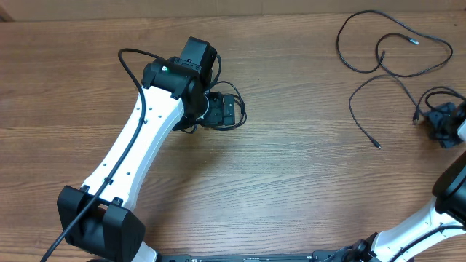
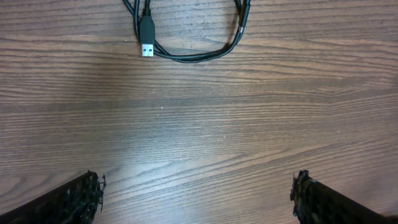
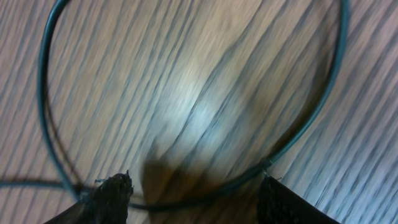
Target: Untangle cables
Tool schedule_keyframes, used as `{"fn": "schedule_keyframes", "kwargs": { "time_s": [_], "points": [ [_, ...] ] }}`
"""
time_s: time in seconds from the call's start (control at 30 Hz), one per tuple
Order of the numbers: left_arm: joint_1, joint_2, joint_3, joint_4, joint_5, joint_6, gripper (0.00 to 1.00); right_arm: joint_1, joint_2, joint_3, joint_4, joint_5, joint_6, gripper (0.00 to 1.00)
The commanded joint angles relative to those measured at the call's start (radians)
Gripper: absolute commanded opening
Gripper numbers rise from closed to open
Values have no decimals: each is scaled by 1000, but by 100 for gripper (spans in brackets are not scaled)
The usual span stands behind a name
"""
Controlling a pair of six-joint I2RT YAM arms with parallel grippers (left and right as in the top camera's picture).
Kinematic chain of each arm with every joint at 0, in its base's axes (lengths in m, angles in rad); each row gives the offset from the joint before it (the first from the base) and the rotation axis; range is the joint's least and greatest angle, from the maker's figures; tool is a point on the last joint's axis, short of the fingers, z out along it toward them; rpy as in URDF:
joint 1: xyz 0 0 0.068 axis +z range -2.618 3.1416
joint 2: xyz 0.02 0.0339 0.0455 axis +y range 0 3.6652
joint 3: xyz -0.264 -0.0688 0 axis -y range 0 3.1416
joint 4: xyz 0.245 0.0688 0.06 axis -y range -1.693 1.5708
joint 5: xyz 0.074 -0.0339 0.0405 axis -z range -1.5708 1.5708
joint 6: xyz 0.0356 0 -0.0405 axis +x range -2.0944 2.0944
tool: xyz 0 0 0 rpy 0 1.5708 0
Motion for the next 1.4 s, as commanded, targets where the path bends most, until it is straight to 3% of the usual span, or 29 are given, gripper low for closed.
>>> {"fn": "schedule_keyframes", "kwargs": {
  "time_s": [0.0, 0.17, 0.27, 0.53, 0.77, 0.83, 0.9, 1.1, 1.37],
  "points": [
    [-2, 8, 1, 8, 8, -3, 100, 0, -44, 74, -11, -196, -50, 70],
    [-2, 8, 1, 13, 8, -3, 100, 15, -79, 105, 0, -411, -49, 93],
    [-2, 8, 1, 12, 8, -3, 100, 41, -84, 105, 0, -439, -51, 98],
    [-2, 8, 1, 19, 8, -3, 100, 251, -83, 105, -41, -498, -284, 98],
    [-2, 8, 1, 15, 8, -2, 100, 454, -80, 79, -52, -167, -307, 95],
    [-2, 8, 1, 15, 7, 6, 99, 489, -80, 65, -52, -90, -307, 86],
    [-2, 8, 1, 15, 8, 6, 99, 523, -79, 48, -53, -21, -307, 68],
    [-2, 8, 1, 15, 8, 5, 99, 533, -56, 6, -37, -23, -302, 34],
    [-2, 8, 1, 12, 8, 5, 100, 533, -3, 1, -35, -47, -304, 32]
  ]
}}
